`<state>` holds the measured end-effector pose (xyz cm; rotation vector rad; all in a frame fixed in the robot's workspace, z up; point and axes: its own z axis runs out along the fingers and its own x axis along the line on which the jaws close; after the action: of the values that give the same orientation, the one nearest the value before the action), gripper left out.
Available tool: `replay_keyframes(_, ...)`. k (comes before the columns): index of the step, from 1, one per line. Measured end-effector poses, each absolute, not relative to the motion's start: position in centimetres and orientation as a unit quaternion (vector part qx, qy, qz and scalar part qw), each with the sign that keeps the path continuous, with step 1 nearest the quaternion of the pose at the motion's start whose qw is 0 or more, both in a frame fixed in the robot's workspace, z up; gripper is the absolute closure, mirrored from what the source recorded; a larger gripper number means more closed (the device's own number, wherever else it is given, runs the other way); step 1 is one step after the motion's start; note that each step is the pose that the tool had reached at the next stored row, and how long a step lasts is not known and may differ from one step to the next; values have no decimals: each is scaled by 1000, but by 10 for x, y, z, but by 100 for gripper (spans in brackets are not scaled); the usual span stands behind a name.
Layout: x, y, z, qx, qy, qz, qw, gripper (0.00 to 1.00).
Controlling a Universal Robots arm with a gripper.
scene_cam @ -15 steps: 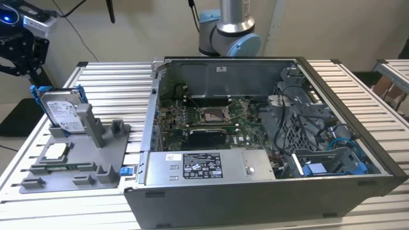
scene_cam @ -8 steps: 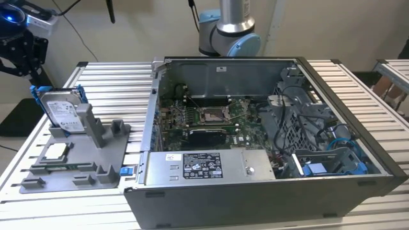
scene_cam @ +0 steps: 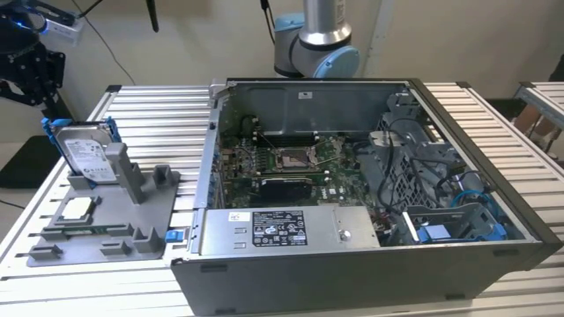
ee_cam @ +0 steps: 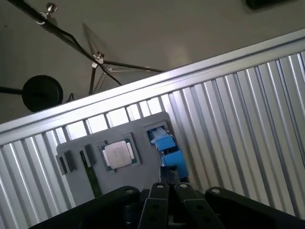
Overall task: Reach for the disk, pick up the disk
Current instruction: 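Pick up the disk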
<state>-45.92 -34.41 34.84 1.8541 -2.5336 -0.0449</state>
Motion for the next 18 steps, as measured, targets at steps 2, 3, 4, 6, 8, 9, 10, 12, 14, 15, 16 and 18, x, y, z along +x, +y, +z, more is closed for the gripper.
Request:
replay_keyframes(2,-459,-344,348,602,-798,-14,1,100)
replay_keyframes(3,-458,-344,348,608,-794,-14,1,100)
replay_keyframes(4,-458,-344,348,614,-790,-14,1,100)
replay_keyframes(6,-458,-344,348,625,-780,-14,2,100)
replay_keyframes(8,-458,-344,347,637,-771,-14,2,100)
replay_keyframes(9,-458,-344,347,643,-765,-14,2,100)
replay_keyframes(10,-458,-344,347,649,-761,-14,2,100)
replay_keyframes(12,-458,-344,347,659,-752,-14,2,100)
replay_keyframes(14,-458,-344,347,670,-742,-14,2,100)
replay_keyframes(15,-458,-344,346,675,-738,-14,2,100)
replay_keyframes(16,-457,-344,346,680,-733,-14,3,100)
replay_keyframes(18,-457,-344,346,690,-724,-14,3,100)
